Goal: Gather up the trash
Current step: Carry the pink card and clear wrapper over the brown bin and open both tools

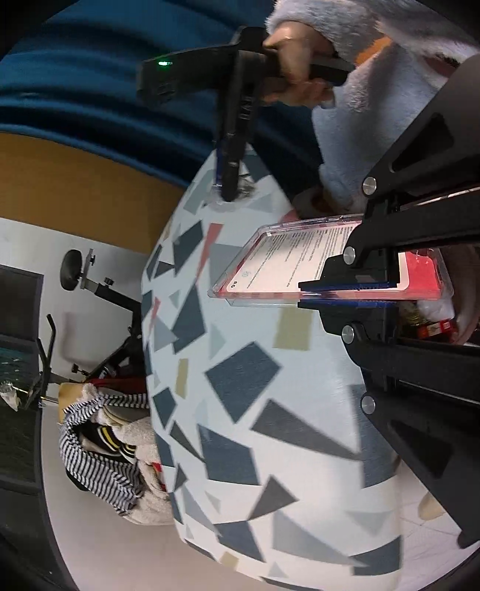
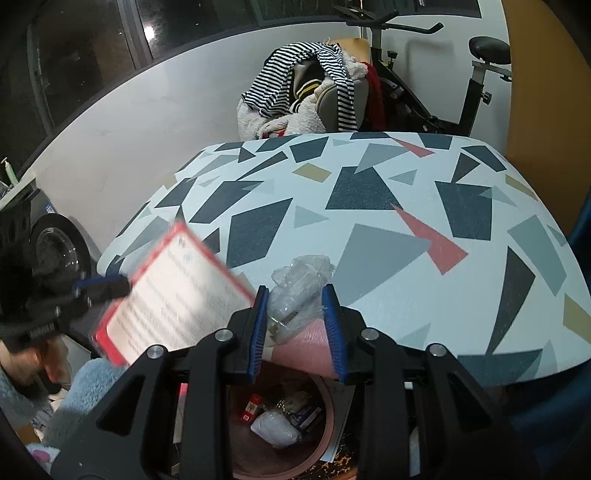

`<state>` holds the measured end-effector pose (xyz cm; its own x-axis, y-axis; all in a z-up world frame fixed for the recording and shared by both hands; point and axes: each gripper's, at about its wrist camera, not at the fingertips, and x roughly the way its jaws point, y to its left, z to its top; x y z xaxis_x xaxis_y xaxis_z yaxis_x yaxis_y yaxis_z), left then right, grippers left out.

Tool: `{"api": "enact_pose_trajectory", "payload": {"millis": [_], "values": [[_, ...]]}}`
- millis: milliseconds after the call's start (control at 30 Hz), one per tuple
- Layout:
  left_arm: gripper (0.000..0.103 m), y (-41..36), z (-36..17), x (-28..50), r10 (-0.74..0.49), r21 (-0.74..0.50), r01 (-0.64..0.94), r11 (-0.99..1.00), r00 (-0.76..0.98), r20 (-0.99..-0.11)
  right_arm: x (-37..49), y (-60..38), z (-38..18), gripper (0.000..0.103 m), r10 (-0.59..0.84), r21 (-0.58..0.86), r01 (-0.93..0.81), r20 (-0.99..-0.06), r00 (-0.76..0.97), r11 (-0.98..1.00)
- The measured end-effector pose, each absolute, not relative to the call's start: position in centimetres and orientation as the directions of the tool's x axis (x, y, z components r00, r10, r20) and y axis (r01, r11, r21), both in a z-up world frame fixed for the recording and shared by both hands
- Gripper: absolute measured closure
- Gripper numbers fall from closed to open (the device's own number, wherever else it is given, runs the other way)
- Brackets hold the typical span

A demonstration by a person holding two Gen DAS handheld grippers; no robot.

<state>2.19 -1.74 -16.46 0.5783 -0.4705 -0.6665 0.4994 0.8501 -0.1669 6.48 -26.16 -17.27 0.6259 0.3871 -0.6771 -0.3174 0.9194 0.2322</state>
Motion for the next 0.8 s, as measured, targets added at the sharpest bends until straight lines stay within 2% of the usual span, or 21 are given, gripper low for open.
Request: {"api": "enact_pose_trajectory", "payload": {"millis": [567, 600, 633, 700, 767, 800], "values": [[0.097, -2.9, -23.3, 1.0, -0.433, -0.196, 0.446, 0.873, 0.526, -0.732, 4.8, -26.4, -18.8, 0.071, 0.384, 0.243, -0.304, -0.702, 0.600, 0.921], [0.089, -3.0, -23.8, 1.1, -0.423, -0.192, 0.436, 0.879, 0.532, -0.733, 4.8, -26.4, -19.0, 0.071, 0.384, 0.244, -0.304, -0.704, 0.598, 0.921], [0.065, -2.9, -23.9, 1.1, -0.423, -0.197, 0.430, 0.881, 0.533, -0.733, 4.8, -26.4, -19.1, 0.071, 0.383, 0.245, -0.303, -0.707, 0.594, 0.921], [0.044, -2.5, -24.0, 1.1, -0.431, -0.225, 0.404, 0.887, 0.544, -0.720, 4.7, -26.4, -19.4, 0.071, 0.384, 0.248, -0.301, -0.710, 0.590, 0.921], [0.040, -2.2, -23.6, 1.1, -0.422, -0.232, 0.380, 0.895, 0.556, -0.717, 4.7, -26.3, -19.7, 0.071, 0.385, 0.249, -0.302, -0.716, 0.582, 0.920], [0.035, -2.0, -23.3, 1.1, -0.408, -0.229, 0.362, 0.904, 0.565, -0.717, 4.7, -26.3, -19.9, 0.071, 0.384, 0.247, -0.304, -0.720, 0.578, 0.920]]}}
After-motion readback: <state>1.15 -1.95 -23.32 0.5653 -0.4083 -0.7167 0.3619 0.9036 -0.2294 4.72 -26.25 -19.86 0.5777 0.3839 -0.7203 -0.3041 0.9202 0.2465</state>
